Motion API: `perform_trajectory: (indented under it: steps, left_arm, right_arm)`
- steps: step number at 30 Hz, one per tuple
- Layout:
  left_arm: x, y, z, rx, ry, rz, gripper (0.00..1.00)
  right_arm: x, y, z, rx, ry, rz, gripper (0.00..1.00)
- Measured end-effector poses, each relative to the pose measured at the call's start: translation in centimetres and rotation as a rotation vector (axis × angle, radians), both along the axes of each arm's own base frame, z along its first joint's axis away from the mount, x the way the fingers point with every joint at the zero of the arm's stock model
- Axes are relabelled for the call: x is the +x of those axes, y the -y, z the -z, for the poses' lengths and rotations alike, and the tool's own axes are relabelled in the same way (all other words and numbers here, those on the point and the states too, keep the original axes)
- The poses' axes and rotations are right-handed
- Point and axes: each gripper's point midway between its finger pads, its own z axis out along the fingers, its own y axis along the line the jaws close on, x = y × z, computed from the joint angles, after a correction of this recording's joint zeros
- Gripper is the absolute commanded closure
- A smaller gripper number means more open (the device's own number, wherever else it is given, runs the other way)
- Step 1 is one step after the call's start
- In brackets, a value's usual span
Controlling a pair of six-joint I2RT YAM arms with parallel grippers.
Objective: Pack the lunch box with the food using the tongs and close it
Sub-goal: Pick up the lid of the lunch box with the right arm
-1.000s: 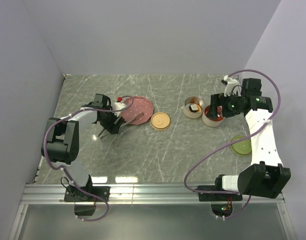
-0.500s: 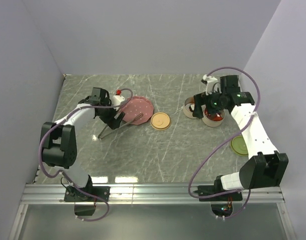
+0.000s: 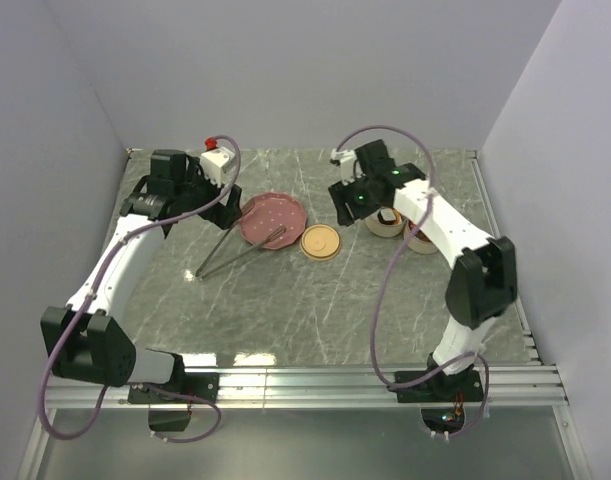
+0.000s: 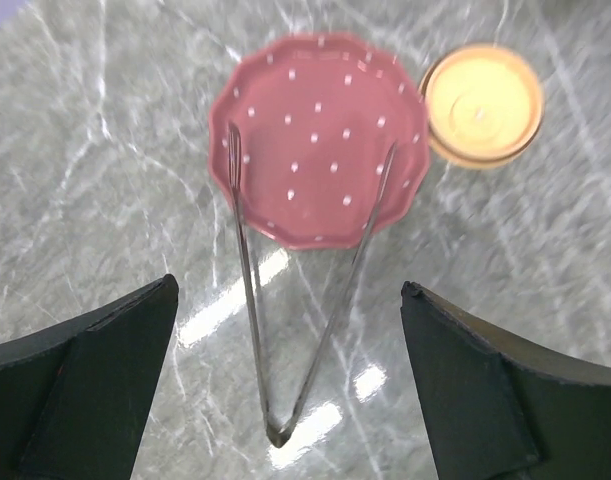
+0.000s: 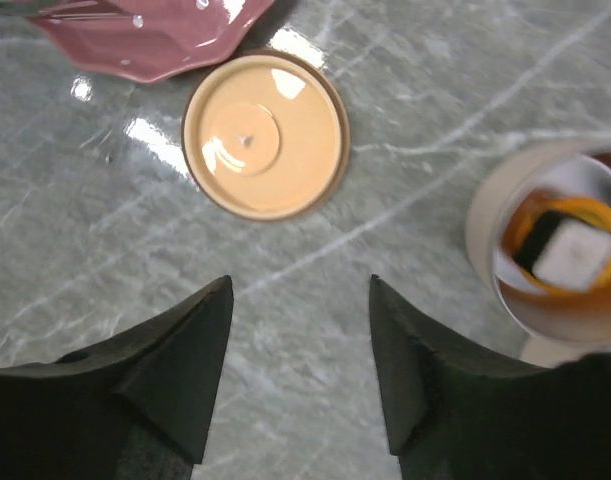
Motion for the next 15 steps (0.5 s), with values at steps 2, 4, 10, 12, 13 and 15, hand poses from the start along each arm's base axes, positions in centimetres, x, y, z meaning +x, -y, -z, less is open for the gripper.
perform_trajectory:
  steps: [2,4,10,12,13,15]
  left_arm:
    - [-0.3,0.1,-1.1,-0.02,0.016,-0.009,0.01]
    - [-0.6,0.1,-1.9,-0.036,0.024,-0.018,0.01]
    - [-1.4,0.2,-2.7,-0.062,0.02,-0.032,0.01]
    - [-1.5,0.2,-2.8,-0.07,0.016,-0.035,0.01]
    - [-1.5,0.3,-2.9,-0.075,0.013,-0.037,0.01]
    - [-1.6,0.3,-2.9,-0.083,0.009,-0.042,0.01]
  right_arm:
    - [0.7,-1.2,1.8,-0.017,-0.028,-0.005,0.4]
    - [1.2,-1.9,3.9,-0.039,-0.062,-0.003,0.42]
    - [2.0,-2.4,8.9,-0.094,-0.151,0.021,0.44]
    - [2.3,-2.6,9.6,-0.104,-0.16,0.026,0.45]
    - [2.4,-2.7,9.9,-0.109,-0.162,0.028,0.45]
    - [2.6,-2.9,10.3,-0.118,-0.159,0.027,0.46]
